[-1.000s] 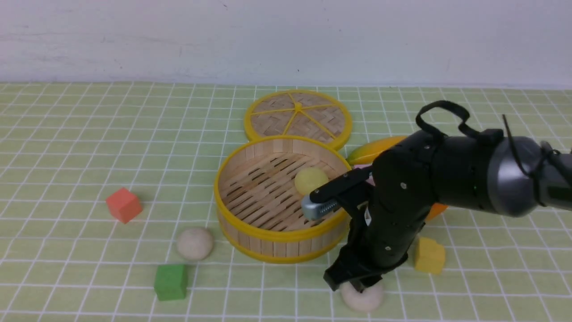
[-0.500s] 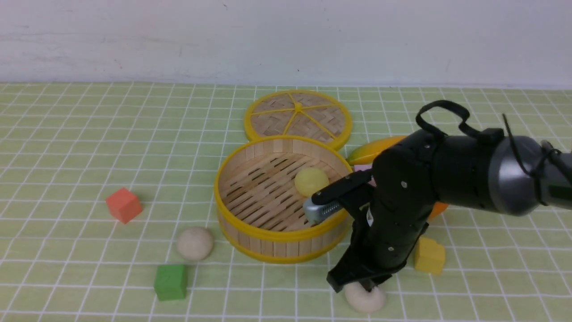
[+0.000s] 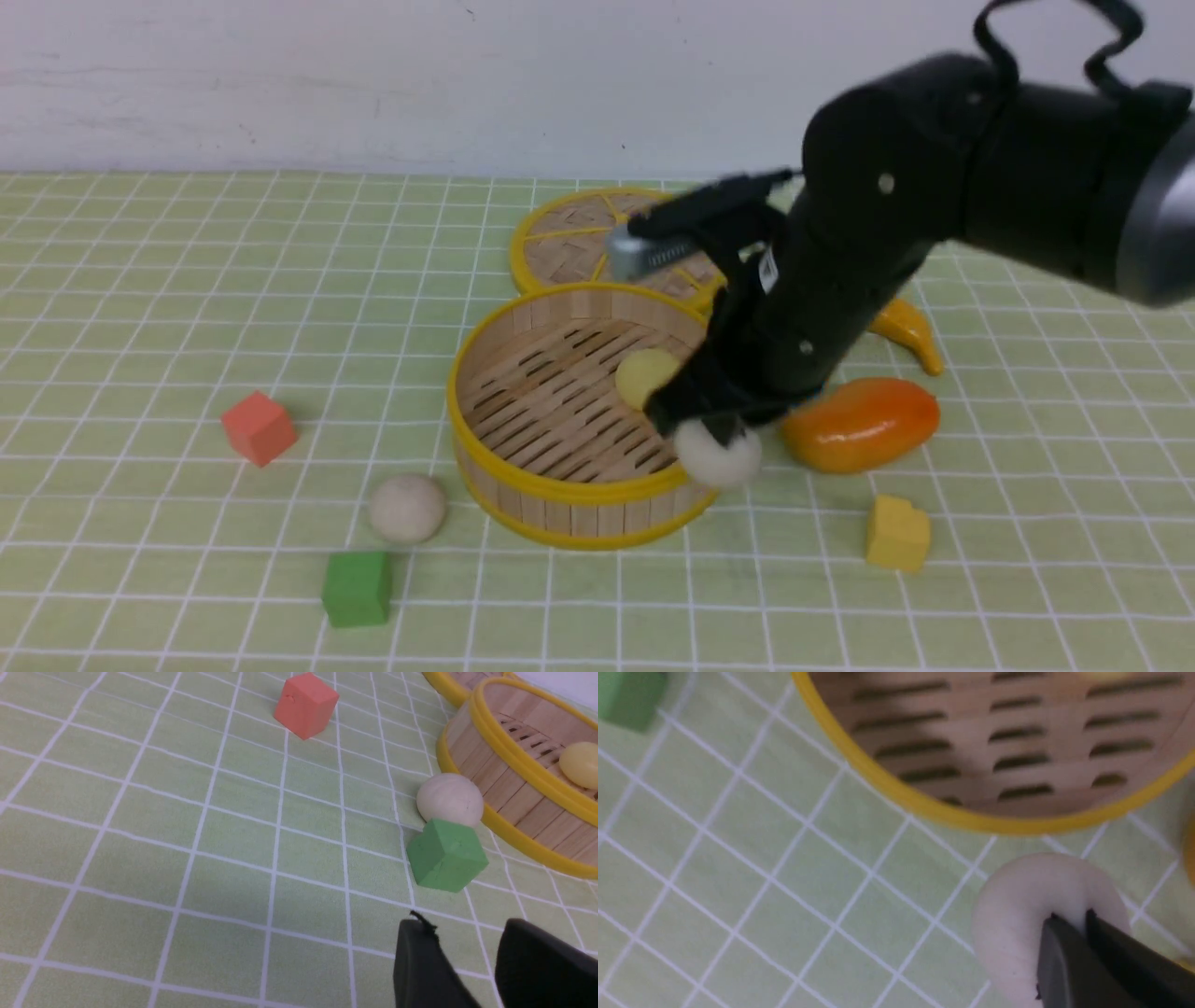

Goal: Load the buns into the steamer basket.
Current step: Use the right arm to put the steamed stuffed bun into the steamer, then use the left arm to grab a steamed stuffed bun

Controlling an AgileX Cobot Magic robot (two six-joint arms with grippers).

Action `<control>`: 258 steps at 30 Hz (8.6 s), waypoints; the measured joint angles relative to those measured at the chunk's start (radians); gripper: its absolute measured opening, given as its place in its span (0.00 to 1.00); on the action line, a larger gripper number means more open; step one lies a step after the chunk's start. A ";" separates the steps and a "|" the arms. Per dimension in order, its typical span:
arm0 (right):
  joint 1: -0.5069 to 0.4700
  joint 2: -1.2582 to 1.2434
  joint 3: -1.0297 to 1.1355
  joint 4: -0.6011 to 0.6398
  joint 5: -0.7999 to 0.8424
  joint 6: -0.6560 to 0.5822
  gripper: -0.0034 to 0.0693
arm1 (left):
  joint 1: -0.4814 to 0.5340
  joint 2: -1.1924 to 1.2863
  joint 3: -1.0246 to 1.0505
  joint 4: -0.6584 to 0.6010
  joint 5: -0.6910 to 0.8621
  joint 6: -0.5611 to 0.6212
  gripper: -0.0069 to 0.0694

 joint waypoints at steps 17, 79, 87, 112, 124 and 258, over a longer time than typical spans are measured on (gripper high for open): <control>0.000 0.255 -0.021 0.032 -0.302 0.033 0.10 | 0.000 0.000 0.000 0.000 0.000 0.000 0.40; 0.000 -0.503 0.322 -0.055 0.197 0.166 0.03 | 0.000 0.000 0.000 0.000 0.000 0.000 0.40; -0.104 -0.564 0.365 -0.080 -0.138 0.166 0.03 | 0.000 0.000 0.000 0.000 0.000 0.000 0.40; -0.549 -1.640 1.561 -0.009 -0.823 0.076 0.05 | 0.000 0.000 0.000 0.000 0.000 0.000 0.40; -0.537 -1.788 1.586 -0.021 -0.594 0.061 0.06 | 0.000 0.000 0.000 0.000 0.001 0.000 0.40; -0.520 -1.788 1.585 -0.027 -0.588 0.061 0.27 | -0.098 1.386 -0.952 0.046 0.170 -0.089 0.40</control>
